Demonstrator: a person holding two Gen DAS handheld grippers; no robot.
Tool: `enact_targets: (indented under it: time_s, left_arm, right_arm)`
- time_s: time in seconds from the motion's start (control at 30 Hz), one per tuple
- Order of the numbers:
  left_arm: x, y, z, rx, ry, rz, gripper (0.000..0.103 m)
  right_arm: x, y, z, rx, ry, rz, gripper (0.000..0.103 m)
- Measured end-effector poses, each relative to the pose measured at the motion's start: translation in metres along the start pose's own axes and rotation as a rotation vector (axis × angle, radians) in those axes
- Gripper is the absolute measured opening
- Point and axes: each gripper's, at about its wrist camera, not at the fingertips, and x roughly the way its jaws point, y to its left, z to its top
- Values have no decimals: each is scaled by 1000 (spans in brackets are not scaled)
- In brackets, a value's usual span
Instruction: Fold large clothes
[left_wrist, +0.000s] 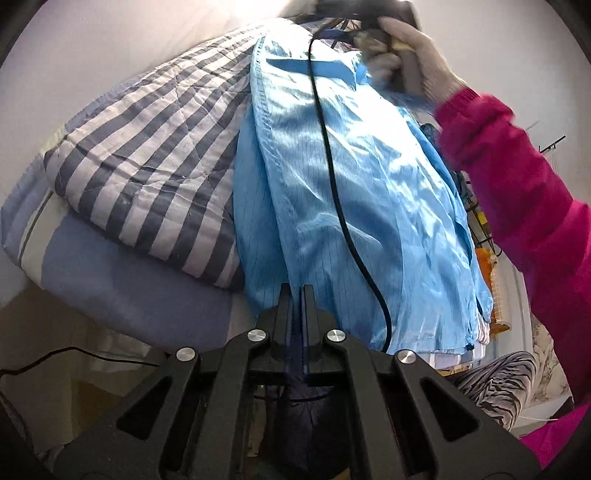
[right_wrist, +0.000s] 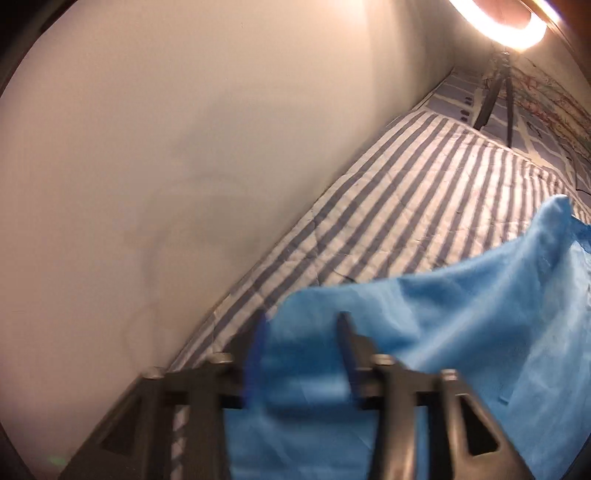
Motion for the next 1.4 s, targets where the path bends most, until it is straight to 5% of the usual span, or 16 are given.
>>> enact_targets:
  time_s: [0.23, 0.4, 0.73, 0.8, 0.87, 0.97, 1.2, 1.27, 1.4]
  left_arm:
    - [-4, 2, -1, -8, 0, 17, 3]
    - [-11, 14, -4, -43, -3, 14, 3]
    - [-9, 1, -4, 37, -2, 145, 3]
    - [-8, -5, -3, 79, -7, 201, 3]
    - [-8, -6, 0, 89, -10, 232, 3]
    - [-14, -6, 5, 84, -23, 278, 3]
    - [-41, -32, 13, 141, -79, 279, 4]
    - [-39, -47, 19, 185, -90, 263, 4]
    - [-16, -79, 39, 241, -77, 210, 4]
  right_arm:
    - [-75, -52, -48, 106, -55, 74, 45]
    - [-123, -78, -117, 155, -55, 122, 46]
    - [-100, -76, -254, 256, 66, 223, 49]
    - [-87, -71, -268, 274, 84, 248, 46]
    - [-75, -65, -275, 271, 99, 258, 23]
    - [-67, -53, -284, 258, 113, 278, 2]
    - [-91, -34, -287, 120, 130, 309, 8]
    - [-106, -45, -279, 119, 89, 295, 41]
    - [-130, -74, -261, 143, -2, 252, 41]
